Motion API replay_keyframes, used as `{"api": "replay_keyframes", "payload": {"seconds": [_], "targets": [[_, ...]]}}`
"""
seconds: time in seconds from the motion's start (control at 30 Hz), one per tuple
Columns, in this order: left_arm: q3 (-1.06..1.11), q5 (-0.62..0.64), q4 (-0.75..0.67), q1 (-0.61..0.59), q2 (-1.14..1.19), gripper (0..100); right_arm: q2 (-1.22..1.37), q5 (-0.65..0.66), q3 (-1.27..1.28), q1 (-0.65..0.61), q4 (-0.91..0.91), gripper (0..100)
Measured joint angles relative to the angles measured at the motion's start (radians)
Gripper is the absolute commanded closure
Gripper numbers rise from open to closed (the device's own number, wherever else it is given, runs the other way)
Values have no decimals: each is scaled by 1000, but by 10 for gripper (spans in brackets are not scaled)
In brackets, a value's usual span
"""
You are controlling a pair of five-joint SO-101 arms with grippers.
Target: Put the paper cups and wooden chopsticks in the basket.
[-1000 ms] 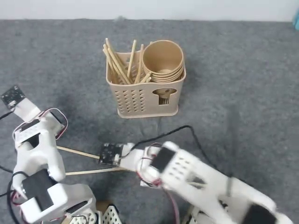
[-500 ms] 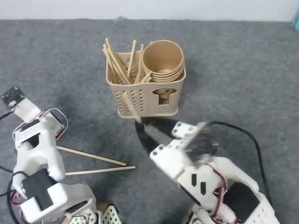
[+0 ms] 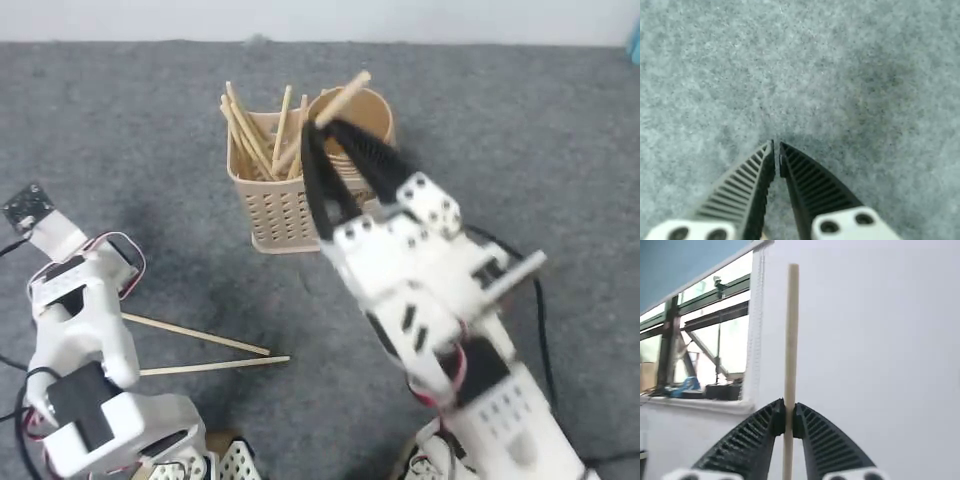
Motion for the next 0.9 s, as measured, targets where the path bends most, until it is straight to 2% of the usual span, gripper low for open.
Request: {"api": "replay_keyframes", "payload": {"seconds": [0.1,0.3,0.5,0.67,0.77,0.9], "targets": [[0,0,0,0,0,985,170,6,-52,25,-98,987],[0,0,0,0,0,985,456,8,-114,32,-129,972],[0,0,0,0,0,985,578,8,-114,32,-129,813],[0,0,0,0,0,985,575,-20,-87,32,-129,871],[0,0,0,0,0,985,496,-77,-75,32,-55,893],[0,0,0,0,0,985,299,-157,-75,32,224,893]]}}
